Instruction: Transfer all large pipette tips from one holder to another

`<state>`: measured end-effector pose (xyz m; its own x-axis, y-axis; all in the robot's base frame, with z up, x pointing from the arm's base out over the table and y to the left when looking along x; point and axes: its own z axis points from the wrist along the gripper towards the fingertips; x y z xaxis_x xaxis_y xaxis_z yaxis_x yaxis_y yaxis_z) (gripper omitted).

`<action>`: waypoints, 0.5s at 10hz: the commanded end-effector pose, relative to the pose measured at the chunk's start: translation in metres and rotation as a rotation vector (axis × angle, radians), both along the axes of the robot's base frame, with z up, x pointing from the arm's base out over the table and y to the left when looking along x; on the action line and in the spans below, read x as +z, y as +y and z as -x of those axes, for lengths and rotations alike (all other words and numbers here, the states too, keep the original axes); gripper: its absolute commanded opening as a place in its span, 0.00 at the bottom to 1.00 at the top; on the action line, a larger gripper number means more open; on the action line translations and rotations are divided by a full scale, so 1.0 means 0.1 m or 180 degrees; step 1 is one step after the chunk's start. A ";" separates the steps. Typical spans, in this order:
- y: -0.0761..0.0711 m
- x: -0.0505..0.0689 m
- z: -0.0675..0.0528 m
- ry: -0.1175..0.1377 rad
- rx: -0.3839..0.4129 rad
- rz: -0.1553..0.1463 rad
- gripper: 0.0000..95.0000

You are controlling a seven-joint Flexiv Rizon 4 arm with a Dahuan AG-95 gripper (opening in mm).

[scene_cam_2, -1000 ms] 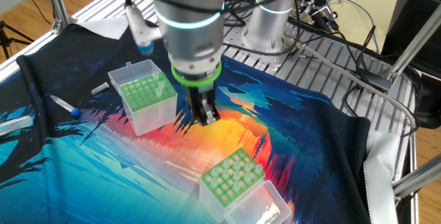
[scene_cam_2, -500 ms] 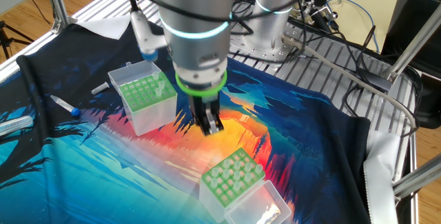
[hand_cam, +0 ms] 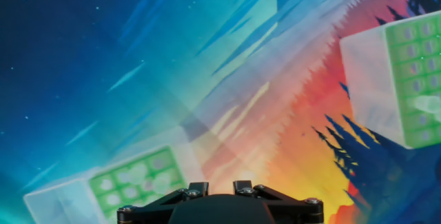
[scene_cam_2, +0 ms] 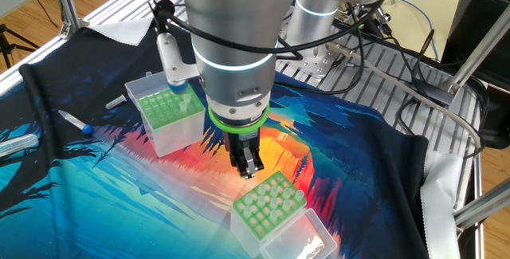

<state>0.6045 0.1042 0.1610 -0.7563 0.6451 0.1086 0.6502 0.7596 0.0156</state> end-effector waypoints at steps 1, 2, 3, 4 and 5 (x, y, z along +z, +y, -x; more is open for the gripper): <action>0.05 0.00 -0.05 0.0014 -0.0037 -0.0010 0.20; 0.07 -0.01 -0.06 0.0005 -0.0009 -0.0014 0.20; 0.07 -0.01 -0.06 0.0003 0.0013 -0.0014 0.20; 0.07 0.00 -0.06 0.0001 0.0052 -0.0008 0.20; 0.07 0.00 -0.06 0.0002 0.0062 0.0040 0.20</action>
